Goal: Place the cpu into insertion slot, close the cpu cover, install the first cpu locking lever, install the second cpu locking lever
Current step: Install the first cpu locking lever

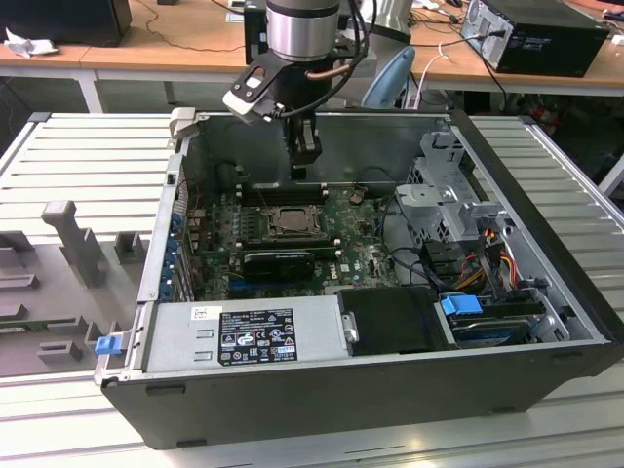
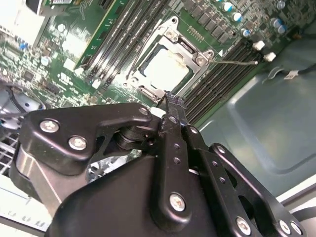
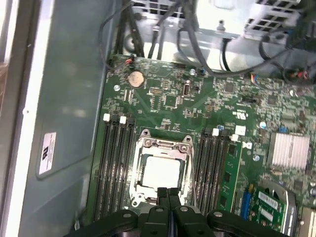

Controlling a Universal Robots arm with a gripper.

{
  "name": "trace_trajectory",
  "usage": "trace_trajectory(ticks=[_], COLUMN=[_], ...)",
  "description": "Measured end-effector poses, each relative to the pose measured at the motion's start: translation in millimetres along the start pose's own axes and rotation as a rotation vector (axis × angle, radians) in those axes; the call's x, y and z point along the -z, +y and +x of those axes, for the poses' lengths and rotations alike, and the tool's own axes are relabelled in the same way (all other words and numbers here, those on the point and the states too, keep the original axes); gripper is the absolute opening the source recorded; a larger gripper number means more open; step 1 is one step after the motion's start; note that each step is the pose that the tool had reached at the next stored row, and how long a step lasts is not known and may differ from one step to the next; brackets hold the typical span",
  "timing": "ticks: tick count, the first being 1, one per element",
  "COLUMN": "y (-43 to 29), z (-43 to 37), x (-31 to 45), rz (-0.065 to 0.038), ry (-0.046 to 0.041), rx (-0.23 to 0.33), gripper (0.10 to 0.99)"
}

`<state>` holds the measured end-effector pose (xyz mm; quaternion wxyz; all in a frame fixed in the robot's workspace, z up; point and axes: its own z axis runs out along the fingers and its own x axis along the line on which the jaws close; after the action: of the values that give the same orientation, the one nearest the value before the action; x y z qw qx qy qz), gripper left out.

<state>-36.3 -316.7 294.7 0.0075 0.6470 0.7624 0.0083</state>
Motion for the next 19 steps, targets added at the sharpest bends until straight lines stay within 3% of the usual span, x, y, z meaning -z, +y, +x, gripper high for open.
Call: trace_trajectory(ticks=[19], y=[0.1], z=[0.0], x=[0.1], rz=[0.000], ry=[0.0060], rx=[0.270], gripper=[0.106])
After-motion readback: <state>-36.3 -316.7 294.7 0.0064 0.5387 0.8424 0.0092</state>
